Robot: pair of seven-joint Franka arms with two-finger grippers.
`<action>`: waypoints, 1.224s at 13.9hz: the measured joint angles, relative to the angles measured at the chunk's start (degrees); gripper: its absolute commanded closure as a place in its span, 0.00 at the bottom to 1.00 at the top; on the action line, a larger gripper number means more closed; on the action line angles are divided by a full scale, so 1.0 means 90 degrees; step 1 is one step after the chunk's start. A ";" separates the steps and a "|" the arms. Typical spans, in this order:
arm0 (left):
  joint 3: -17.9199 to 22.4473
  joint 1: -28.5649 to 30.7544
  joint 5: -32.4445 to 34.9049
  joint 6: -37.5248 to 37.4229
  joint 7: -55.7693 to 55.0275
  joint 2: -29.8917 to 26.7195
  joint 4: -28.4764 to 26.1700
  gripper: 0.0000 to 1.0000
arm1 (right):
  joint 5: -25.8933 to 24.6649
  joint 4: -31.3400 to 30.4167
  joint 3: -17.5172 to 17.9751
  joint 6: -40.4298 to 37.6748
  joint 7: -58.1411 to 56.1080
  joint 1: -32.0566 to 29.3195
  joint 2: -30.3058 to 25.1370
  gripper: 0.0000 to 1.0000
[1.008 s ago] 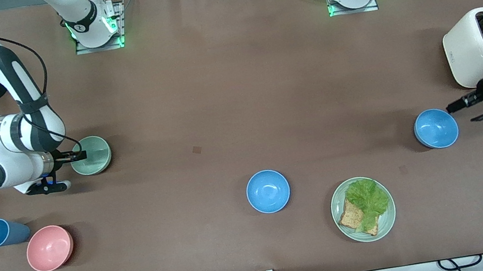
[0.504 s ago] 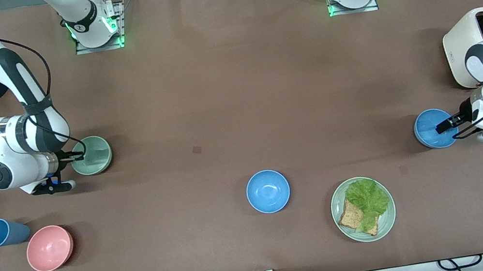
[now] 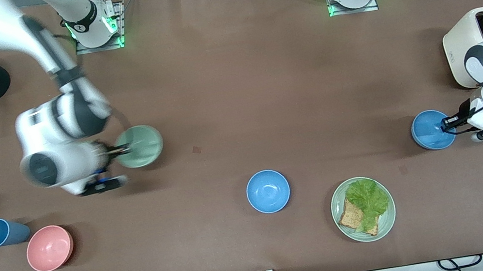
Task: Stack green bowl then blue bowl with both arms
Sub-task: 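Carry the green bowl with the right gripper while the left gripper lifts the blue bowl, then release the green bowl with the right gripper while the left gripper carries the blue bowl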
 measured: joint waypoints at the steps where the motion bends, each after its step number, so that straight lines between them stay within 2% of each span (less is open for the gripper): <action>1: -0.0015 -0.0002 0.0000 -0.0098 0.0136 -0.0047 0.0016 0.99 | 0.0096 0.0075 0.0016 0.0030 0.0427 0.0502 0.0112 1.00; 3: -0.0052 -0.0009 0.0000 -0.0474 0.0222 -0.0203 0.0046 0.99 | 0.0599 0.0283 0.0020 0.0293 0.1079 0.1361 0.0464 1.00; 5: -0.0147 -0.0019 0.0000 -0.1115 0.0226 -0.0507 0.0083 0.99 | 0.1018 0.0613 0.0011 0.0646 0.1604 0.1922 0.0888 1.00; 8: -0.0496 -0.0023 -0.0001 -0.2108 0.0069 -0.1130 0.0100 0.99 | 0.1170 0.0915 0.0005 0.1373 0.2286 0.2396 0.1458 1.00; 11: -0.1179 -0.0031 -0.0006 -0.2958 -0.0872 -0.1690 0.0099 0.99 | 0.1355 0.1008 0.0004 0.1915 0.2604 0.2620 0.1814 1.00; 12: -0.1471 -0.0040 -0.0013 -0.3141 -0.1235 -0.1827 0.0097 1.00 | 0.1445 0.1038 0.0003 0.2031 0.2636 0.2628 0.1826 0.28; 13: -0.1759 -0.0050 -0.0067 -0.3267 -0.1610 -0.1935 0.0094 1.00 | 0.1539 0.1044 0.0000 0.2152 0.2686 0.2628 0.1859 0.00; 17: -0.2632 -0.0066 -0.0561 -0.3378 -0.2589 -0.2133 0.0076 0.99 | 0.1776 0.1465 -0.0139 0.2066 0.2929 0.2609 0.1808 0.00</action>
